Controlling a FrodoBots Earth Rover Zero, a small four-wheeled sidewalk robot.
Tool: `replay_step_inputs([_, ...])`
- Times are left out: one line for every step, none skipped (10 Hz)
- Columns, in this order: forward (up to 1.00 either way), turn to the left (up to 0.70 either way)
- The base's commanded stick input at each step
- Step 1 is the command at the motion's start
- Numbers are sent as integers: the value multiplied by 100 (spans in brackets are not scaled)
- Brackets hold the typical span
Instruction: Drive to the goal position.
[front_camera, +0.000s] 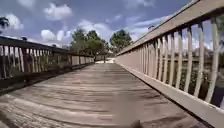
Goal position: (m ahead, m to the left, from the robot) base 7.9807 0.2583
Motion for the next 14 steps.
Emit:
replay_step_inputs([85, 0])
replay_step_inputs([85, 0])
replay_step_inputs([85, 0])
replay_step_inputs([85, 0])
replay_step_inputs([85, 0])
replay_step_inputs([85, 0])
replay_step_inputs([85, 0])
replay_step_inputs([85, 0])
replay_step_inputs([85, 0])
replay_step_inputs([85, 0])
replay_step_inputs([85, 0])
replay_step_inputs([85, 0])
replay_step_inputs([85, 0])
replay_step_inputs([85, 0])
